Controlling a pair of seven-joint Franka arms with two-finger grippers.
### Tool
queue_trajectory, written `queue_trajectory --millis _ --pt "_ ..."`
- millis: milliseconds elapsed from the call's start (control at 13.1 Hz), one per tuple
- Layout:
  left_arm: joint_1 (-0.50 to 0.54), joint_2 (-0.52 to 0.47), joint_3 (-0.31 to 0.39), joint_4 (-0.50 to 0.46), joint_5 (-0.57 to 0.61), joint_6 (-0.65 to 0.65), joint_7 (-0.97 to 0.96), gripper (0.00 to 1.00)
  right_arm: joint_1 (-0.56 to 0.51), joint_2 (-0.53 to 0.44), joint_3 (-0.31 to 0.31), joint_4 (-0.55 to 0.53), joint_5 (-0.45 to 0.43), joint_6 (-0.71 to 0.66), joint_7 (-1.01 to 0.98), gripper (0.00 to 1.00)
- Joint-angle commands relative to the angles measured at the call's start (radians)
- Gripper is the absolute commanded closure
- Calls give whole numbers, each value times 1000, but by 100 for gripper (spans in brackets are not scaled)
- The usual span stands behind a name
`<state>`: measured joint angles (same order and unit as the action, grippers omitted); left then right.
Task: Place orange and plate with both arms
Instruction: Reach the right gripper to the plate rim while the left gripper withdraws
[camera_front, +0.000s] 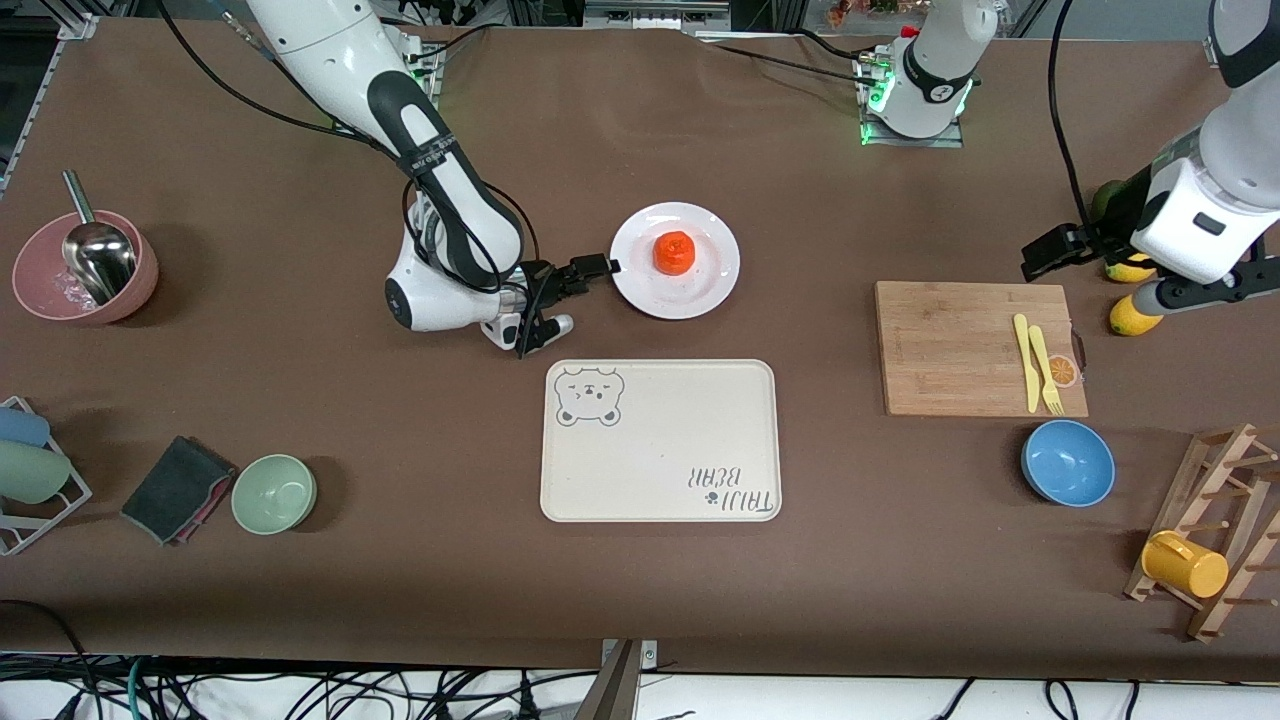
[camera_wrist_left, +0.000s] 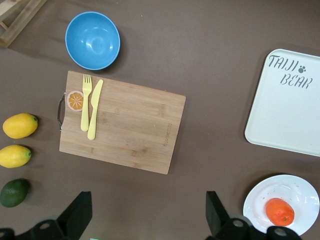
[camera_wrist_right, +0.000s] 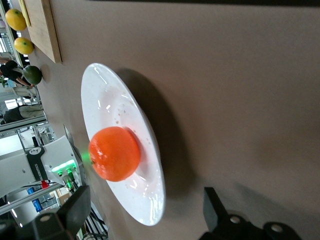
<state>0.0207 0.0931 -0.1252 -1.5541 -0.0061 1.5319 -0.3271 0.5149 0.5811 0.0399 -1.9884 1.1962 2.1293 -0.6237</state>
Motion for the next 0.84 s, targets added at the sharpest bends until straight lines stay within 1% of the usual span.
queue_trajectory --millis 0,76,228,304,380,457,533,609,685,761 --pt "12 4 1 8 -17 2 26 0 14 -20 15 -47 121 38 -111 2" --pt "16 -4 1 8 -15 -13 26 0 34 -15 14 -50 152 46 -129 6" --pt "31 -10 9 11 -17 -21 51 0 71 -14 15 -49 164 118 -134 17" --pt "41 -10 9 11 -17 -21 104 0 88 -12 14 -49 166 159 -136 19" --pt "42 -12 9 11 -17 -21 164 0 96 0 14 -47 167 178 -136 26" --pt "42 -12 7 11 -15 -22 201 0 105 0 14 -47 167 178 -136 39" --pt "42 -12 7 11 -15 -22 203 0 105 3 14 -49 167 178 -136 57" --pt "41 -12 9 12 -17 -22 201 0 114 6 14 -46 167 179 -136 68" --pt "42 -12 10 38 -18 -26 201 0 131 12 12 -44 167 182 -136 72" --pt "42 -12 10 52 -17 -29 200 0 132 28 12 -44 167 198 -136 72"
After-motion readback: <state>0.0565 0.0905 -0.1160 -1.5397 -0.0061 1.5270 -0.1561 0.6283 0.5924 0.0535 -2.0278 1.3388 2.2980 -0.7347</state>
